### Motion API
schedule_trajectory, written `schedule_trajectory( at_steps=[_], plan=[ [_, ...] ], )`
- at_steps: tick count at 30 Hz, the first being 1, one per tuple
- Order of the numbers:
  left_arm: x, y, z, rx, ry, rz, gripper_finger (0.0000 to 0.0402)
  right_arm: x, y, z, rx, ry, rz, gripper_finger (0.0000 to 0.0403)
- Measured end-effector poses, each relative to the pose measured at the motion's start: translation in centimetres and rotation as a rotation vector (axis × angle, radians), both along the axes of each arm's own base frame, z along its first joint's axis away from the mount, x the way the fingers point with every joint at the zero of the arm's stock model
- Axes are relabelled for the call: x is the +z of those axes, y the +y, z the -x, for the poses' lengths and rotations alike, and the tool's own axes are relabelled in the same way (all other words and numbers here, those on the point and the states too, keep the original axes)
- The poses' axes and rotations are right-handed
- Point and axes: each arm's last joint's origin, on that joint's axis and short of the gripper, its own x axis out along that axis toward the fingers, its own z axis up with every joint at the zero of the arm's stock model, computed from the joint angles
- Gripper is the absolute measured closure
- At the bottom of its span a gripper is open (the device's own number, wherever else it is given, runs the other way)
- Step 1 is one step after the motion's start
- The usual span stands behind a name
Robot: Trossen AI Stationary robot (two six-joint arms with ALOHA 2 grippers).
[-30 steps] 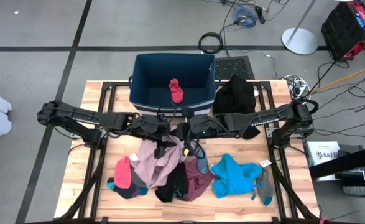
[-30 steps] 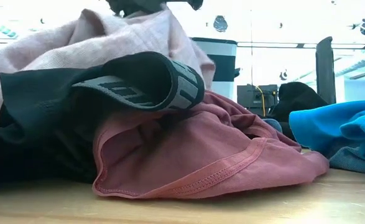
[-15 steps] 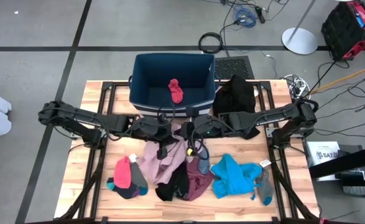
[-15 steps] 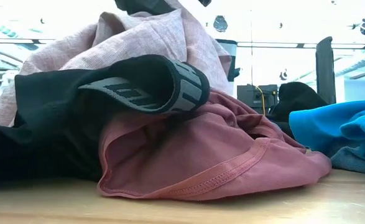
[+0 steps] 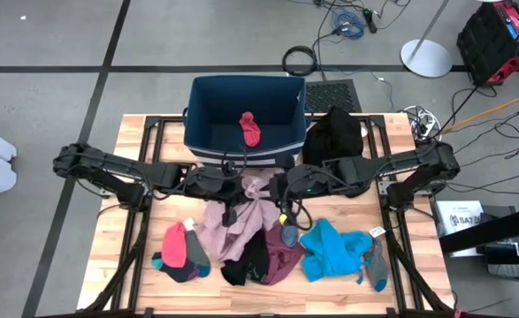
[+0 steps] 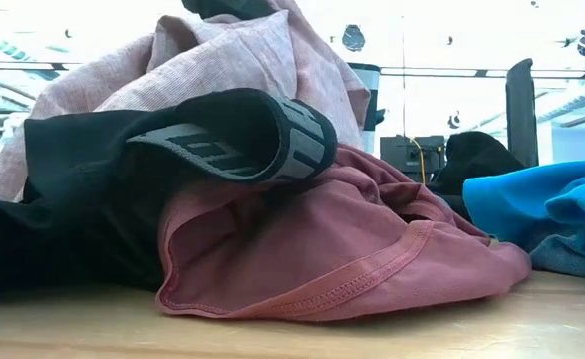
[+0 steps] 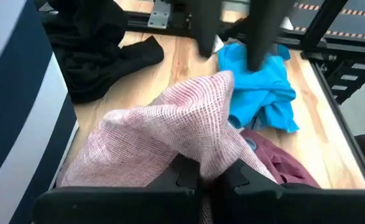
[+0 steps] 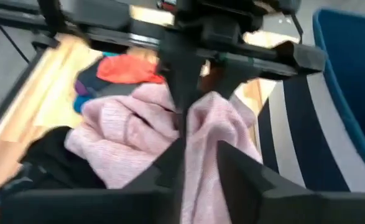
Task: Sort clothes
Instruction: Move the pink polo shirt to the top left of the table
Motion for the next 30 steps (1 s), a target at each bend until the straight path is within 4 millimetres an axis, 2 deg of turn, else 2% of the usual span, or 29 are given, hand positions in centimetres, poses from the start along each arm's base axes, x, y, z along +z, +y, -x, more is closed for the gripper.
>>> schedule_trajectory(
  at_steps=[4,8,13,16,20,24,27,30],
  plan=[
    [1.6,0.4,1.4,0.012,-0.006,-0.023,0.0388,1.7,-0.1,1.5,0.003,-0.050,-0.006,0.0243],
    [5.5,1.0,4.2,0.076,-0.037,-0.075,0.0388,3.7,-0.5,3.6,-0.010,-0.093,-0.031,0.0197],
    [10.1,1.9,9.2,0.134,-0.066,-0.112,0.0388,4.9,-0.9,5.8,-0.030,-0.096,-0.065,0.0182],
    [11.8,2.5,12.8,0.185,-0.053,-0.125,0.0388,5.2,-1.1,6.7,-0.038,-0.082,-0.074,0.0185],
    [12.1,3.2,17.0,0.275,0.006,-0.085,0.0388,5.0,-1.2,7.1,-0.048,-0.047,-0.082,0.0191],
    [11.6,3.5,19.7,0.291,0.035,0.005,0.0388,4.7,-1.2,7.2,-0.059,-0.008,-0.089,0.0192],
    [11.3,3.6,20.6,0.288,0.022,0.014,0.0388,4.1,-1.2,7.2,-0.063,0.011,-0.082,0.0192],
    [10.7,3.7,20.5,0.323,0.038,-0.016,0.0388,3.9,-1.2,7.1,-0.066,0.003,-0.082,0.0192]
  ],
)
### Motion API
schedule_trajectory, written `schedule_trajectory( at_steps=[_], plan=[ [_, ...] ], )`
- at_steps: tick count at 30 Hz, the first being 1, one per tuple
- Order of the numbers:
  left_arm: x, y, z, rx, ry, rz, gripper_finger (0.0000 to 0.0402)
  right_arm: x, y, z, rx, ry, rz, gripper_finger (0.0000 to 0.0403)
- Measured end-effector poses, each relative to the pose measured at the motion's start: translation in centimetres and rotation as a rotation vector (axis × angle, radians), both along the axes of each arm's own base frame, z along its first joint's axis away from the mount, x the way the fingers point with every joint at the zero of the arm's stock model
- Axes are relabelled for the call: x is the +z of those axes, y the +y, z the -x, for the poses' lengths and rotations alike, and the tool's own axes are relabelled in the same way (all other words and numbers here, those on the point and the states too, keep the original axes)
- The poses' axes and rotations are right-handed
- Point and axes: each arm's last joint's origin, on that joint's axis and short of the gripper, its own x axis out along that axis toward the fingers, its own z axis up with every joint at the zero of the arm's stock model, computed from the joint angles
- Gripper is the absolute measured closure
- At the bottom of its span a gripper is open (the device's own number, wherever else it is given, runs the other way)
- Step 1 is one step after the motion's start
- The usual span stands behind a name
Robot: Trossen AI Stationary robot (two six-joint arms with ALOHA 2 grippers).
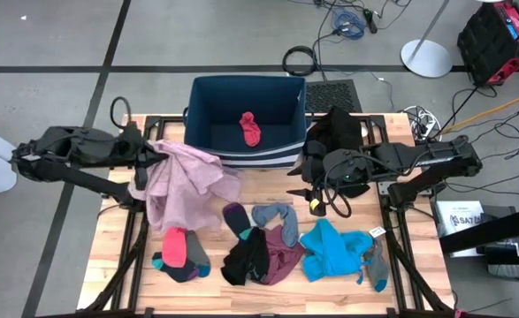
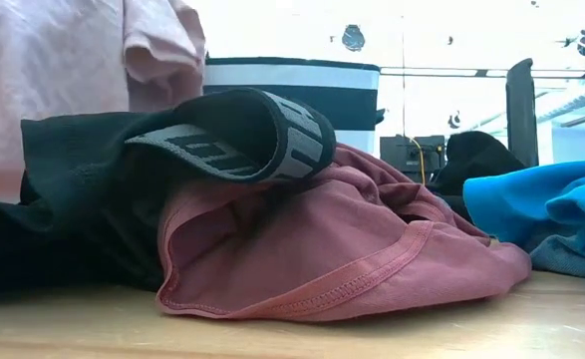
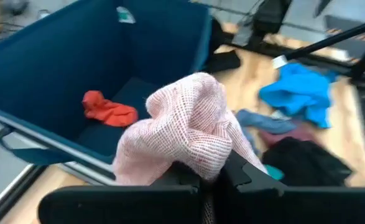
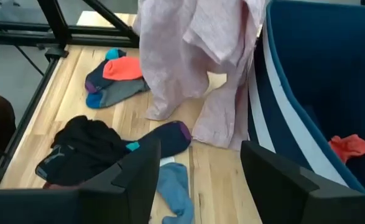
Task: Sort clothes
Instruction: Move the pink polo shirt to the top left of the table
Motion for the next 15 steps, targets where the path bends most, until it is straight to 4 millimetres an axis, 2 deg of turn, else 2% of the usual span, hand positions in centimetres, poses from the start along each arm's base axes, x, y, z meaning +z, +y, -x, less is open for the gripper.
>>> schedule_trajectory(
  at_steps=[4,10,15],
  plan=[
    [-2.2,0.0,-1.4,0.061,0.053,-0.050,0.0388,-1.2,0.1,-0.3,-0.003,0.015,-0.001,0.0193],
    [-7.9,-0.3,-3.8,0.076,0.238,-0.092,0.0388,-5.0,0.2,-1.0,-0.014,0.043,-0.030,0.0193],
    [-12.2,-0.7,-4.8,0.068,0.373,0.012,0.0379,-7.9,0.2,-1.0,-0.052,0.092,-0.078,0.0193]
  ],
)
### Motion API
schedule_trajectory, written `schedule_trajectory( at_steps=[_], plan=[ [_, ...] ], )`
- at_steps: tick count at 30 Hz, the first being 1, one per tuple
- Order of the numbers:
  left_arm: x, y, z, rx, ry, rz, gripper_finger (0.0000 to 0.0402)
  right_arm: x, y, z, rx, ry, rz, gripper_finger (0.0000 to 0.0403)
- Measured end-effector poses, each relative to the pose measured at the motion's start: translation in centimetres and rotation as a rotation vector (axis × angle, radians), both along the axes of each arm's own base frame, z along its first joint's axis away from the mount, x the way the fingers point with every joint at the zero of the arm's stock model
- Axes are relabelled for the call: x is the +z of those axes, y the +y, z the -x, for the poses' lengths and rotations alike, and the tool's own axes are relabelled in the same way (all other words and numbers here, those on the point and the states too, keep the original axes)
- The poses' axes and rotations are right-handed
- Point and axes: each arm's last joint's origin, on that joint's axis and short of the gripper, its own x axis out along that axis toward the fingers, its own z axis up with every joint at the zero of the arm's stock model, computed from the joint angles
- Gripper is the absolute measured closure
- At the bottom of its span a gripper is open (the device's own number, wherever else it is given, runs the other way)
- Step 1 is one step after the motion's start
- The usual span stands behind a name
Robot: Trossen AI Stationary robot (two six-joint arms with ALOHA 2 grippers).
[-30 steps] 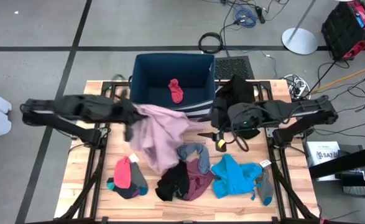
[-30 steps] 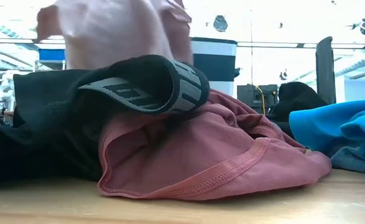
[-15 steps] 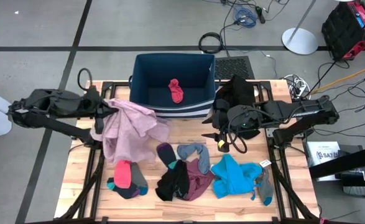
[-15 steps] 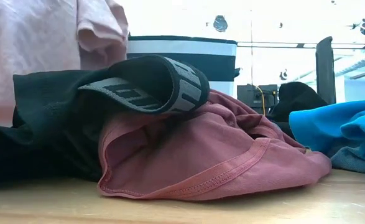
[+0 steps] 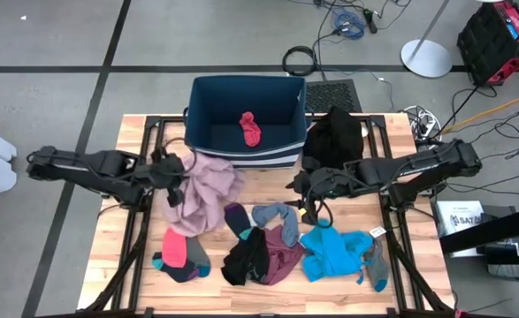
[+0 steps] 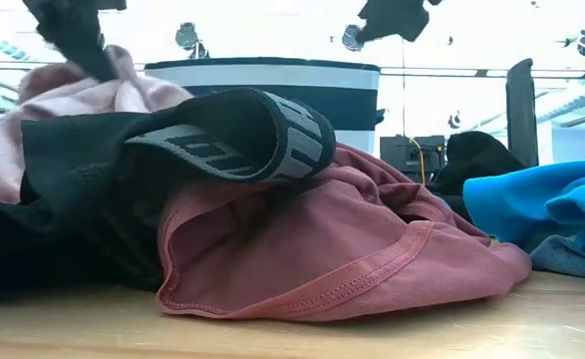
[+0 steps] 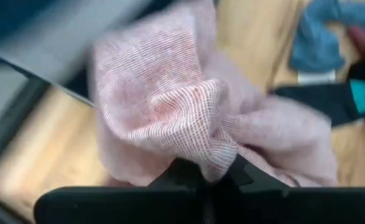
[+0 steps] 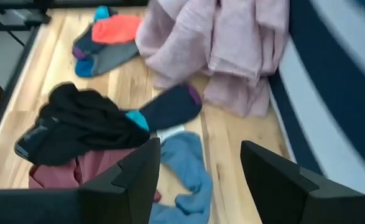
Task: Sort clothes
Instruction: Move the pink polo shirt to the top left of the table
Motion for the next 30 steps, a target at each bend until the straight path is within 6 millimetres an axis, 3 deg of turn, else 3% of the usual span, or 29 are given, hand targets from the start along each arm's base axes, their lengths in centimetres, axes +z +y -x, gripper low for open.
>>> schedule_trajectory(
  at_steps=[7,14,20,30],
  plan=[
    [-4.3,-0.4,-1.1,-0.020,0.115,0.084,0.0374,-0.7,0.0,-0.2,-0.013,-0.027,-0.020,0.0193],
    [-5.4,-0.2,-2.7,-0.001,0.137,0.025,0.0372,-0.4,0.1,-0.4,-0.001,-0.070,-0.014,0.0193],
    [-3.7,-0.4,-3.5,-0.027,0.059,0.071,0.0363,-0.4,0.1,-0.4,-0.003,-0.063,-0.014,0.0193],
    [3.8,-0.4,-3.1,-0.067,-0.057,0.099,0.0275,-0.4,0.0,-0.4,0.007,-0.061,0.004,0.0193]
  ],
)
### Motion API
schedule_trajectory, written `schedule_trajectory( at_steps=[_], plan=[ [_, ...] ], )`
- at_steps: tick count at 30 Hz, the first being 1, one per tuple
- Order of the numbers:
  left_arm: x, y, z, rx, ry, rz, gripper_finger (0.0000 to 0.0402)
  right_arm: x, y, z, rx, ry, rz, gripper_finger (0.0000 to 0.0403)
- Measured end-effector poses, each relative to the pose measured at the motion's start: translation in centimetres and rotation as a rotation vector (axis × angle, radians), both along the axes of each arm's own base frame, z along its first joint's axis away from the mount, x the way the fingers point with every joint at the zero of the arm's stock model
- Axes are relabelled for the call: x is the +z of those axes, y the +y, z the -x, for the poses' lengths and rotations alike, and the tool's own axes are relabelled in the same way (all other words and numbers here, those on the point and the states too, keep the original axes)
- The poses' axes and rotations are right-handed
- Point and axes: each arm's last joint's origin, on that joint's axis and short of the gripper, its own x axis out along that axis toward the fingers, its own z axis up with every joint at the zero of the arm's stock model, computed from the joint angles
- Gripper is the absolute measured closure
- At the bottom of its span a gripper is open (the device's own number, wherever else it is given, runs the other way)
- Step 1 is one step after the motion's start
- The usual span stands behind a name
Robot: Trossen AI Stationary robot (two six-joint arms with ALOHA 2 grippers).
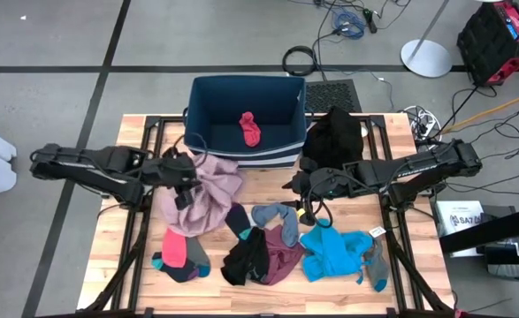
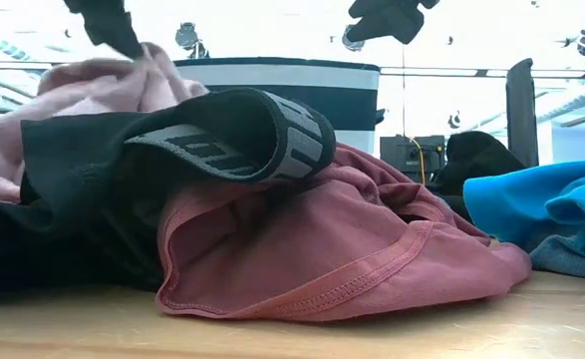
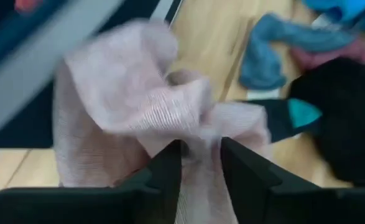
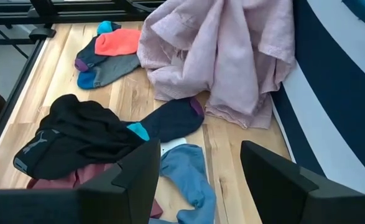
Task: Sort clothes
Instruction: Move the pink polo shirt to the top left of the table, then put the pink sock into the blue laundry organizer
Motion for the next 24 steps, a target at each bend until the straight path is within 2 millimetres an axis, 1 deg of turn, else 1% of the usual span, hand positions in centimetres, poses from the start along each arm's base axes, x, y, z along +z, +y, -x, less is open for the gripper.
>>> schedule_trajectory(
  at_steps=[2,5,8,11,13,16,19,21,24],
  plan=[
    [1.5,0.0,0.4,-0.006,-0.015,0.010,0.0264,0.0,0.0,0.0,0.001,0.000,0.002,0.0193],
    [3.3,0.0,1.4,-0.020,-0.005,0.054,0.0258,0.0,0.0,0.0,0.001,0.003,0.003,0.0193],
    [4.7,0.0,2.2,-0.027,0.002,0.101,0.0258,-0.1,0.0,0.1,0.001,0.013,0.004,0.0193],
    [5.7,-0.1,2.6,-0.050,-0.061,0.109,0.0257,0.0,0.0,-0.1,-0.009,-0.011,-0.020,0.0193],
    [6.2,-0.3,2.7,-0.100,-0.108,0.084,0.0257,0.3,0.3,-0.9,0.025,-0.076,-0.062,0.0193],
    [6.3,-0.6,2.3,-0.185,-0.171,0.030,0.0257,0.0,1.1,-2.8,0.160,-0.173,-0.093,0.0193],
    [6.2,-1.0,1.8,-0.242,-0.227,-0.010,0.0257,-1.0,1.9,-5.2,0.288,-0.270,-0.080,0.0193],
    [6.0,-1.2,1.3,-0.250,-0.257,-0.049,0.0257,-1.9,2.3,-6.9,0.327,-0.355,-0.078,0.0193],
    [5.8,-1.1,0.9,-0.172,-0.292,-0.152,0.0257,-3.7,2.8,-9.4,0.366,-0.479,-0.092,0.0193]
  ],
)
